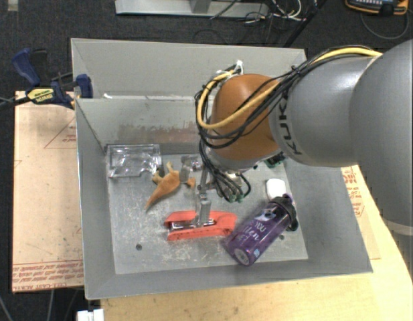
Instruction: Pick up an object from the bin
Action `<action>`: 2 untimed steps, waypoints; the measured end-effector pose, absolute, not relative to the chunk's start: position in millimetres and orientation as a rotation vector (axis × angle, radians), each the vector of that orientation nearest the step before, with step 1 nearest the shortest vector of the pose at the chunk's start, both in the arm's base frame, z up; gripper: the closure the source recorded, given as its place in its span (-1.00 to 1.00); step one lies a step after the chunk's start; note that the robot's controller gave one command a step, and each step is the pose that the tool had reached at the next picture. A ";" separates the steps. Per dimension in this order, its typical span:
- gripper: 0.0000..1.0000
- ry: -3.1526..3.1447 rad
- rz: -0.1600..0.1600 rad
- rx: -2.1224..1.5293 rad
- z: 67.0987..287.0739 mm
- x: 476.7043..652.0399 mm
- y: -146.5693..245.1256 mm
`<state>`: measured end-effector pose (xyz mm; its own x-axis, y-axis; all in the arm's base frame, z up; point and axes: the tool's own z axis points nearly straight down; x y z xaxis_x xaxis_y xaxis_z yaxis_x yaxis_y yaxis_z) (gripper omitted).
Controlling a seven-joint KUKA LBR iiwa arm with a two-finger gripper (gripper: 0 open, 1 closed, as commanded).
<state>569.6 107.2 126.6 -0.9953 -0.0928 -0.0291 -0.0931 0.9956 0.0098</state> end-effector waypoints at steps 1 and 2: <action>-1.00 3.122 0.018 -0.102 84.7 595.2 124.4; -1.00 3.119 0.026 -0.138 75.2 609.5 128.1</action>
Offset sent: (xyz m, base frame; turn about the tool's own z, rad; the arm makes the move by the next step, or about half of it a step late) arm 0.0078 -0.0084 -0.0365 -0.1181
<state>609.5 128.1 75.2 -0.9959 -0.0885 -0.0205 -0.0888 0.9959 0.0159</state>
